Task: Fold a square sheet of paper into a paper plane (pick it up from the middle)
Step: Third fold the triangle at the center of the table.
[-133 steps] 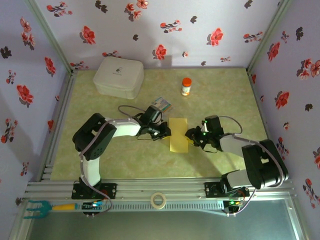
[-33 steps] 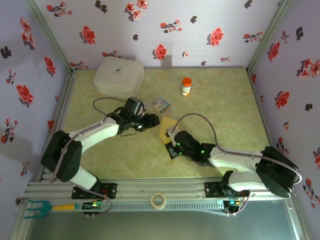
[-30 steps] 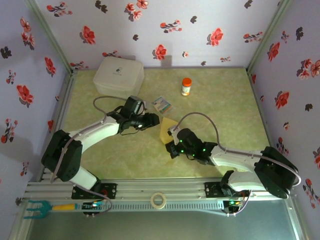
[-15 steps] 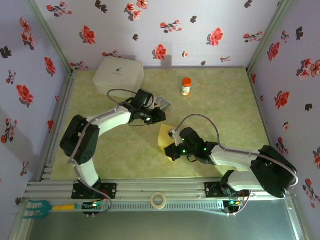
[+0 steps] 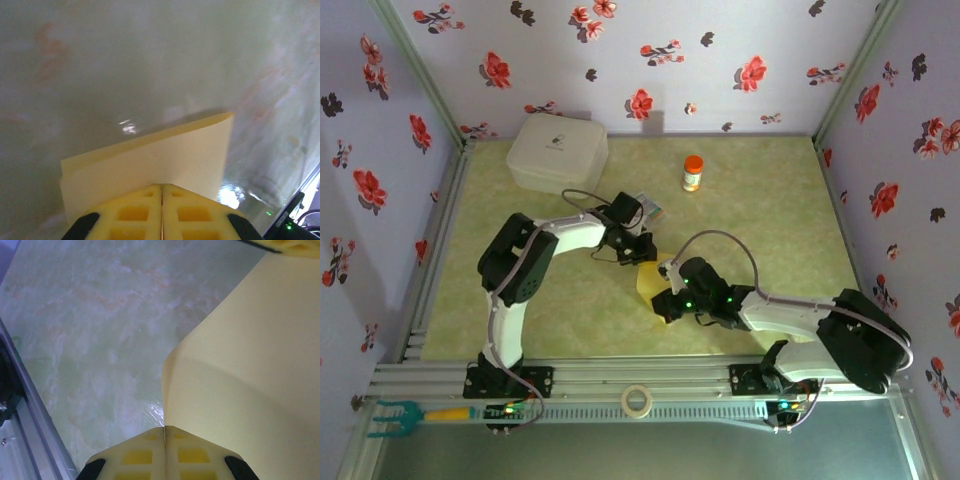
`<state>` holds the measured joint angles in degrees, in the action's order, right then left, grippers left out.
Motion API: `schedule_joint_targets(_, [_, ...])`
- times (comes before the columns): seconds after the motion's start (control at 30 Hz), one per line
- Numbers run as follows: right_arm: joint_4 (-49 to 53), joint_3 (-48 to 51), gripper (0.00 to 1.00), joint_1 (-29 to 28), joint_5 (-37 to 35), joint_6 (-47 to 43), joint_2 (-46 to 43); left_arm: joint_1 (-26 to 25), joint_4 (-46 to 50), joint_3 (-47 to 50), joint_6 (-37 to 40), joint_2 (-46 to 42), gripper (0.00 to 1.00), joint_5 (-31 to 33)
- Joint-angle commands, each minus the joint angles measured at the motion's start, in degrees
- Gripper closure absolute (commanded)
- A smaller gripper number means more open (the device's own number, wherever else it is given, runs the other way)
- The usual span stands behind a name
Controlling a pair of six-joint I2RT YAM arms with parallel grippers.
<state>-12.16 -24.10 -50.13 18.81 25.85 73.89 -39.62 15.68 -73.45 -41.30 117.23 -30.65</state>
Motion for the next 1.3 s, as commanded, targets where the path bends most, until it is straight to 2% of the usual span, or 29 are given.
schedule_joint_targets(0.0, [0.9,-0.9,1.00,0.5,-0.8,0.7,1.6,-0.5,2.3,-0.3,1.8,1.8,0.93,0.6])
schedule_joint_targets(0.33, [3.4,-1.3,0.99,3.5,-2.0,2.2,1.5,-0.6,2.8,0.9,1.2,2.7,0.94,1.9])
schedule_joint_targets(0.5, [7.9,-3.3,1.00,5.0,-4.8,1.8,2.8,-0.7,2.8,0.8,0.9,2.7,0.95,2.0])
schedule_joint_targets(0.73, [11.4,-5.7,1.00,5.1,-8.2,1.5,4.9,-1.0,3.1,0.3,0.7,2.3,0.95,2.1])
schedule_joint_targets(1.27, [12.2,-6.0,1.00,5.1,-9.7,2.0,5.6,-1.0,3.2,0.3,0.7,1.5,0.96,2.3])
